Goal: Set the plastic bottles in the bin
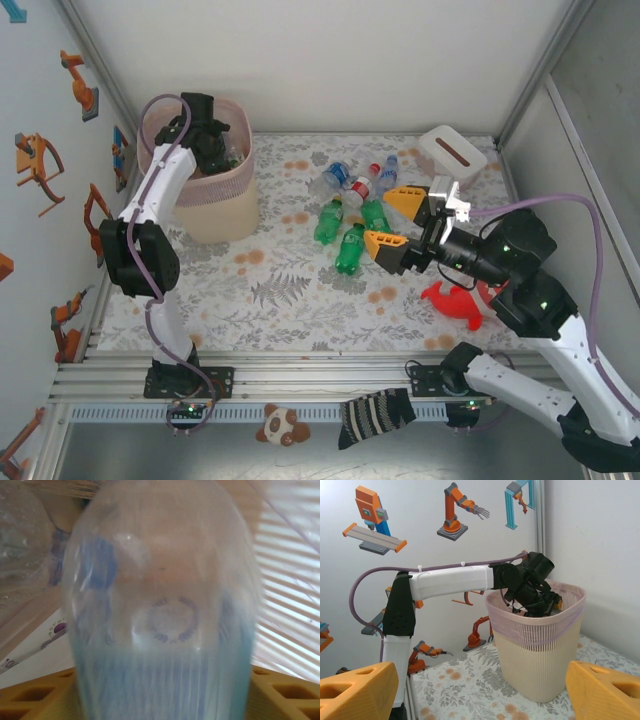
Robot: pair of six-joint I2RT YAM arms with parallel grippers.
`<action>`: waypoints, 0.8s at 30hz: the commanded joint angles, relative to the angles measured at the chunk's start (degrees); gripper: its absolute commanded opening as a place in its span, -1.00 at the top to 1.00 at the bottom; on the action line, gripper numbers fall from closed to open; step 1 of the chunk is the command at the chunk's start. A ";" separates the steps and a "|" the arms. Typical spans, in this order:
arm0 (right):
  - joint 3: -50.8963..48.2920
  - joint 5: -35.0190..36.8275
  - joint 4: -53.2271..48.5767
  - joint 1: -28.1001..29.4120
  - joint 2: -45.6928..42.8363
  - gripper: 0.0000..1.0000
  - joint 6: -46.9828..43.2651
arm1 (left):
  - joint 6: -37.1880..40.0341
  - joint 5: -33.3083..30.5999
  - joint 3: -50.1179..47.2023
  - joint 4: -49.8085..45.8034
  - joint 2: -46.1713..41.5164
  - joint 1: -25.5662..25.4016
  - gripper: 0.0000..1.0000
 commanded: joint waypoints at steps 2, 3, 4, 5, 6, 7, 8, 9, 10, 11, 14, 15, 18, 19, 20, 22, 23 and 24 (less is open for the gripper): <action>0.48 0.63 0.20 0.29 -0.60 -0.72 -1.16 | -1.34 1.62 -0.11 0.81 -0.58 0.52 -0.57; 0.50 0.54 0.14 0.30 -0.57 -0.72 -1.18 | -1.09 1.43 -0.02 0.80 -1.04 0.59 -0.62; 0.54 0.52 0.16 0.30 -0.47 -0.72 -1.16 | -0.83 1.26 0.07 0.84 -1.36 0.52 -0.66; 0.65 0.37 0.19 0.30 -0.43 -0.72 -1.24 | -0.63 1.12 0.07 0.86 -1.84 0.52 -0.70; 0.74 0.28 0.21 0.34 -0.38 -0.72 -1.17 | -0.31 0.78 0.03 0.88 -2.30 0.52 -0.73; 0.74 0.28 0.31 0.30 -0.30 -0.72 -1.18 | -0.13 0.52 0.07 0.78 -2.77 0.61 -0.75; 0.73 0.20 0.39 0.30 -0.25 -0.72 -1.16 | -0.02 0.35 -0.08 0.79 -3.34 0.61 -0.77; 0.76 0.23 0.46 0.30 -0.25 -0.72 -1.17 | 0.23 0.24 -0.23 1.10 -3.82 0.63 -0.78; 0.71 0.19 0.48 0.30 -0.17 -0.72 -1.18 | 0.40 0.12 -0.37 1.11 -4.19 0.78 -0.79; 0.78 0.15 0.56 0.30 -0.17 -0.72 -1.08 | 0.56 0.10 -0.45 1.23 -4.64 0.85 -0.80; 0.78 0.01 0.65 0.30 -0.12 -0.72 -0.93 | 1.13 0.10 -1.37 2.56 -6.04 0.96 -0.81; 0.82 0.06 0.75 0.30 -0.04 -0.72 -0.89 | 1.18 0.18 -1.67 2.80 -6.59 0.96 -0.81; 0.75 0.10 0.75 0.30 0.08 -0.72 -0.92 | 1.75 0.19 -2.26 3.26 -8.14 0.96 -0.82; 0.77 0.25 0.81 0.25 0.06 -0.72 -0.90 | 1.88 0.19 -2.59 3.51 -8.64 0.98 -0.82; 0.79 0.52 0.76 0.30 0.16 -0.72 -0.90 | 2.08 0.33 -2.94 3.92 -9.25 1.04 -0.82; 0.89 1.80 0.43 0.30 0.28 -0.72 -0.82 | 2.51 0.43 -3.67 4.63 -10.55 1.05 -0.82; 1.11 2.86 -0.05 0.30 0.52 -0.71 -0.81 | 2.87 0.37 -4.03 4.91 -11.26 1.05 -0.82; 1.33 4.31 -0.85 0.30 0.75 -0.71 -0.89 | 3.38 0.45 -4.35 5.16 -11.98 1.04 -0.81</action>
